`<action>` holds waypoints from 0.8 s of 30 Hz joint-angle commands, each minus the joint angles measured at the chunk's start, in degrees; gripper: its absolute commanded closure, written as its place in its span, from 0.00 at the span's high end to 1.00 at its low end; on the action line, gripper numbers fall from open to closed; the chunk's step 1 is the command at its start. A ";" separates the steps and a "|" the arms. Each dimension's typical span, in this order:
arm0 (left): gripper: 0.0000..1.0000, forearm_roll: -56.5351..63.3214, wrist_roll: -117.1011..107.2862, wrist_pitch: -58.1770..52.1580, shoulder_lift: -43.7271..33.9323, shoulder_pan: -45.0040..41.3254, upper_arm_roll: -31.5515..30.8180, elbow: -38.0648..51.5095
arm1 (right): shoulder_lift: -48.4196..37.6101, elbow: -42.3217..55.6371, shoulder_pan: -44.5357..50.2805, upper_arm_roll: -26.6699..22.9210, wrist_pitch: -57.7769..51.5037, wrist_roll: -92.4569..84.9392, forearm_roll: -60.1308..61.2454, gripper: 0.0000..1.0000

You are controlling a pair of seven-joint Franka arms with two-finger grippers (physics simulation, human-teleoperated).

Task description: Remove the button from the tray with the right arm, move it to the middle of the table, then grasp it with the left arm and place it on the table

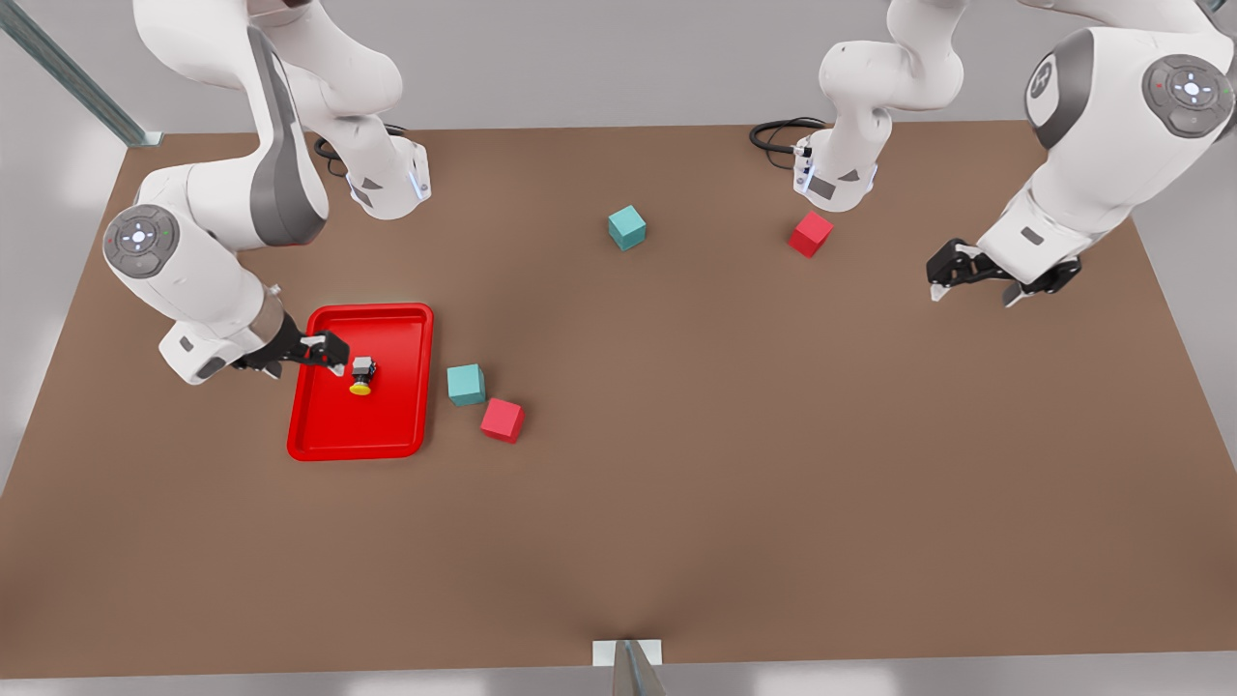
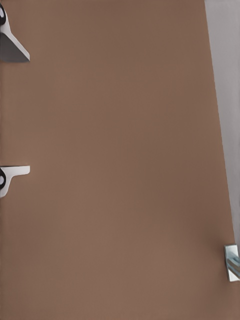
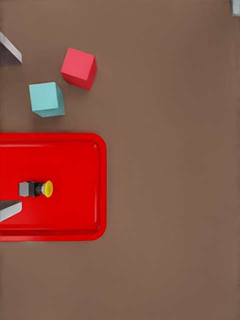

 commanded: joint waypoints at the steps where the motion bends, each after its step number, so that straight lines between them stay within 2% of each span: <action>1: 1.00 0.08 -0.05 0.70 -0.06 0.28 -0.08 -0.01 | -0.02 0.13 -0.22 0.08 0.50 0.79 0.00 1.00; 3: 1.00 0.08 -0.05 0.70 0.21 0.37 -0.08 -0.10 | 1.74 0.92 0.13 0.08 -1.08 0.88 -0.09 1.00; 4: 1.00 0.08 -0.05 0.70 0.29 0.28 -0.08 -0.10 | 1.92 1.27 0.57 0.08 -5.99 -0.35 0.17 1.00; 7: 1.00 0.08 -0.05 0.70 2.49 0.28 -0.08 -0.45 | 8.15 4.09 0.40 -0.01 -9.79 -0.08 -0.09 1.00; 8: 1.00 0.25 0.04 0.70 3.81 -0.25 -0.08 -0.36 | 10.09 1.37 -0.13 -0.01 -6.37 -0.44 -0.18 1.00; 10: 1.00 0.25 -0.23 0.87 6.71 -2.35 -0.08 -0.19 | 10.00 -8.74 -0.48 -0.01 7.78 -0.35 -2.55 1.00; 12: 1.00 0.25 -0.14 1.05 8.73 -4.47 0.09 1.83 | 9.21 -13.48 -0.83 -0.01 10.87 -0.17 -2.55 1.00; 14: 1.00 -0.27 0.04 0.08 8.64 -4.29 0.36 2.98 | 2.80 -21.05 -2.59 -0.01 13.24 -0.44 -2.55 1.00; 16: 1.00 -0.01 0.12 -0.27 8.56 -4.29 0.36 4.20 | -7.31 -36.07 -3.21 -0.01 27.64 -1.05 -2.55 1.00; 17: 1.00 -0.19 0.12 -2.12 8.56 -4.29 0.53 5.00 | -8.28 -41.51 -4.26 0.08 35.45 -1.14 -2.55 1.00; 20: 1.00 -2.38 0.30 -3.70 8.56 -4.20 0.71 5.88 | -4.77 -44.52 -5.49 0.08 44.34 -0.26 -2.46 1.00; 22: 1.00 -2.56 0.65 -7.13 8.38 -4.11 0.62 8.95 | 1.47 -44.08 -5.67 0.08 52.17 -0.17 -2.46 1.00; 24: 1.00 -4.76 0.83 -7.13 9.52 -2.00 0.53 8.95 | 5.17 -41.53 -5.49 0.08 53.14 -0.79 -2.55 1.00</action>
